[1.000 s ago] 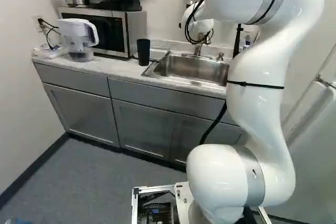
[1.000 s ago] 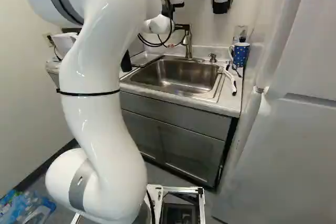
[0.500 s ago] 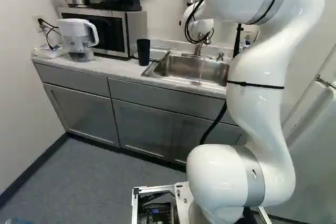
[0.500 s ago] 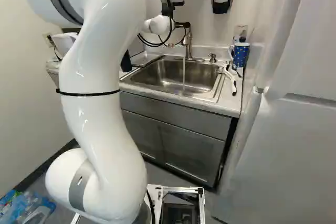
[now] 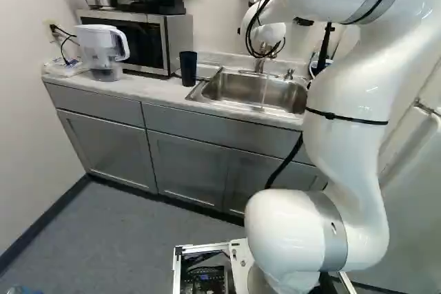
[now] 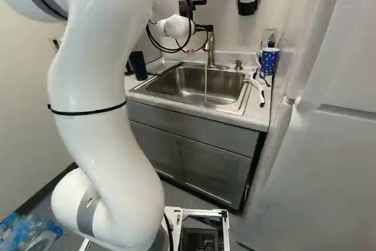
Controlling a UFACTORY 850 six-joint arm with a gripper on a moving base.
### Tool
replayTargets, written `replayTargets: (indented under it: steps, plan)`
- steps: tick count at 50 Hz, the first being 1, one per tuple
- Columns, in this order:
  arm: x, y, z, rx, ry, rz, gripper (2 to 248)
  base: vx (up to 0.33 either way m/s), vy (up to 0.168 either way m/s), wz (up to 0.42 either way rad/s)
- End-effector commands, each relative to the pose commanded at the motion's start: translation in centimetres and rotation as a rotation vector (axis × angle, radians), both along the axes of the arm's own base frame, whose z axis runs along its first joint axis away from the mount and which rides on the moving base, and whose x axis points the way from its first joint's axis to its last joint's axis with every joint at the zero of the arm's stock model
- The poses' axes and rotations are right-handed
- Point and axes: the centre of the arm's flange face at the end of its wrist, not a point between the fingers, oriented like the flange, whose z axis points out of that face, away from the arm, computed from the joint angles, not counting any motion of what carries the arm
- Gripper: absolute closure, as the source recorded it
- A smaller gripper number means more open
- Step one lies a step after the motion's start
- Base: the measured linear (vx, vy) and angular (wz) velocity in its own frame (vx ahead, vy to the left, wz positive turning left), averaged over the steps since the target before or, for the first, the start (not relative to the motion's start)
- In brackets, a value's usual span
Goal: Rinse the cup and place it in the tray
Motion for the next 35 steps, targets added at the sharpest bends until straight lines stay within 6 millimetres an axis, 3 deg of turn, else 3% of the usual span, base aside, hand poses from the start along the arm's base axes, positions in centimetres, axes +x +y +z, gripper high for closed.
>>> replayTargets:
  steps: [35]
  plan:
    - [-6.5,-2.6,0.1,0.010,0.050,-0.060,3,0.000,0.000,0.000]
